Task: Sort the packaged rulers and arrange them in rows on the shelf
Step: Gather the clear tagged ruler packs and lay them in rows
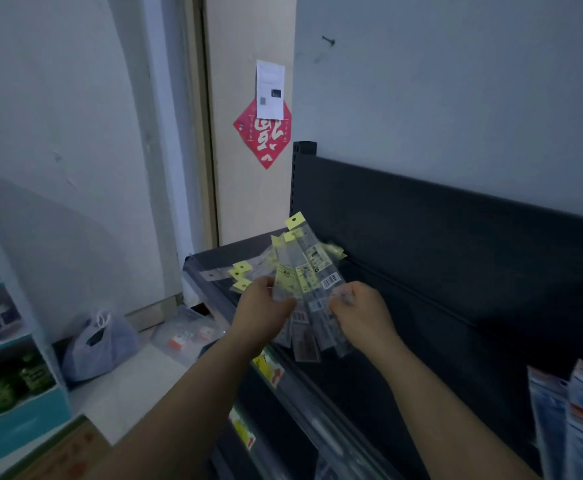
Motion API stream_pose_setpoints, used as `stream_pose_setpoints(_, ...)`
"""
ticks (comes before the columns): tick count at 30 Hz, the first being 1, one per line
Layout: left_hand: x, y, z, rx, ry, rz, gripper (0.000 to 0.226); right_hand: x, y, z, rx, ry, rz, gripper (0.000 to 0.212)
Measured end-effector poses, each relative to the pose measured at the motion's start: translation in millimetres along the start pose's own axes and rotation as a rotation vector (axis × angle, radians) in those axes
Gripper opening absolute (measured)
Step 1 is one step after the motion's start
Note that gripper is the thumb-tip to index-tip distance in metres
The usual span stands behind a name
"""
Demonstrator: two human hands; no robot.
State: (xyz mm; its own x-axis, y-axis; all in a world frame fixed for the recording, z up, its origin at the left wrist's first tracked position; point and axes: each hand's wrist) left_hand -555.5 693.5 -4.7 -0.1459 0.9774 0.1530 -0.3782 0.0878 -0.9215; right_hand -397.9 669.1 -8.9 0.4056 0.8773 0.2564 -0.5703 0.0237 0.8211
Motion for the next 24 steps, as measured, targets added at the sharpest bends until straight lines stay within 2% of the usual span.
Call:
stream_pose_setpoints(2,29.7,5.0,3.4,0.033,0.030,-0.036,0.007,16.6,5.6,-17.3,-0.023,-0.022,-0.018,0.023)
stream_pose_setpoints(6,87.1,11.8,8.6,0.165,0.086,-0.131,0.031,41.8,18.9,-43.8,-0.091,-0.078,-0.023,0.037)
stream_pose_setpoints(10,130.2,21.2,5.9,0.265,0.134,-0.188,0.035,57.1,25.1,-65.5,-0.129,-0.136,-0.075,0.022)
stream_pose_setpoints(17,159.4,38.3,-7.1,0.412,0.180,-0.291,0.032,62.7,21.9,-83.8,-0.321,-0.146,-0.087,0.020)
stream_pose_setpoints(21,160.1,41.2,-3.9,0.615,0.177,-0.410,0.043,62.7,14.2,-84.7,-0.536,-0.134,-0.016,0.027)
stream_pose_setpoints(24,155.0,38.7,-0.9,0.752,0.131,-0.558,0.044,62.2,12.5,-80.7,-0.582,-0.144,-0.007,0.034)
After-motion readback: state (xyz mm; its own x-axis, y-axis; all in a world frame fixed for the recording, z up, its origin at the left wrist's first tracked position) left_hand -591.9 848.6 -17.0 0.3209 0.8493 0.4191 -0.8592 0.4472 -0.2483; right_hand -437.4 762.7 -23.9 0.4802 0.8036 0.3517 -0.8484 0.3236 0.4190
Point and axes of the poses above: each hand's wrist, its own x-axis towards the middle knuckle, its own z-axis out of the back of the hand, y = z × x, and after that the axes turned 12 degrees about -y, right-handed
